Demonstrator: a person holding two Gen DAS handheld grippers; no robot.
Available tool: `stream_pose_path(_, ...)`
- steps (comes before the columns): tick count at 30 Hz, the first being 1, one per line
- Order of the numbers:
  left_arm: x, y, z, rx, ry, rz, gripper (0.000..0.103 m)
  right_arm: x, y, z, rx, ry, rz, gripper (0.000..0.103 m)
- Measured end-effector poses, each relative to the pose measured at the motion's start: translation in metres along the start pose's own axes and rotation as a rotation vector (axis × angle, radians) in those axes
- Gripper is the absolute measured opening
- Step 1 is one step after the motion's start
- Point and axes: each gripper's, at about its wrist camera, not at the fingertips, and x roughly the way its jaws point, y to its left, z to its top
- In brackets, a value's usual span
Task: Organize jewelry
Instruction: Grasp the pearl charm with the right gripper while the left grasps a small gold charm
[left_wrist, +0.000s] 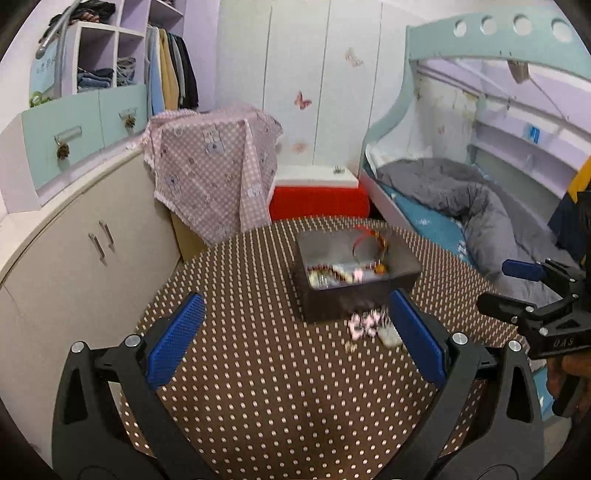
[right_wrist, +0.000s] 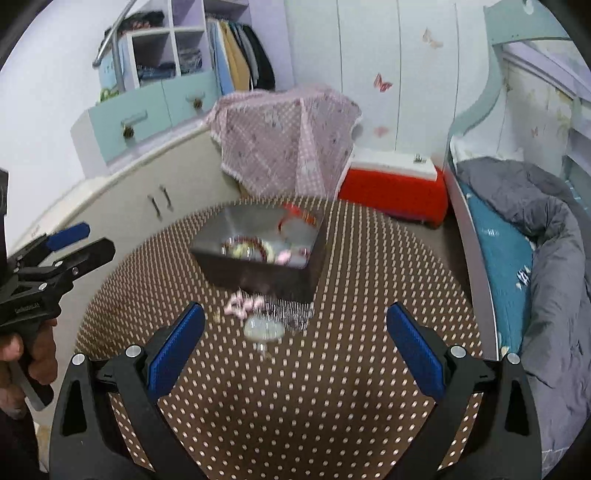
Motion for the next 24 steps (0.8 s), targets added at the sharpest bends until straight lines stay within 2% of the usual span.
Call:
stream_pose_path(7, 0.031, -0.013, -0.025, 0.053, 0.097, -0.009, 0.097, 0.026, -0.003, -0.025, 0.015, 0.085, -0.003, 0.095)
stream_pose_path(17, 0.079, -0.033, -0.038, 0.118, 0.193, -0.072, 0.095, 0.038, -0.008, -0.043, 0.029, 0.134, -0.009, 0.095)
stream_pose_path(19, 0.089, -0.034, -0.039, 0.123, 0.214, -0.083, 0.091, 0.039, -0.008, -0.046, 0.031, 0.141, -0.008, 0.095)
stream_pose_path(24, 0.109, -0.036, -0.047, 0.122, 0.291, -0.121, 0.059, 0.044, -0.006, -0.047, 0.030, 0.154, 0.007, 0.095)
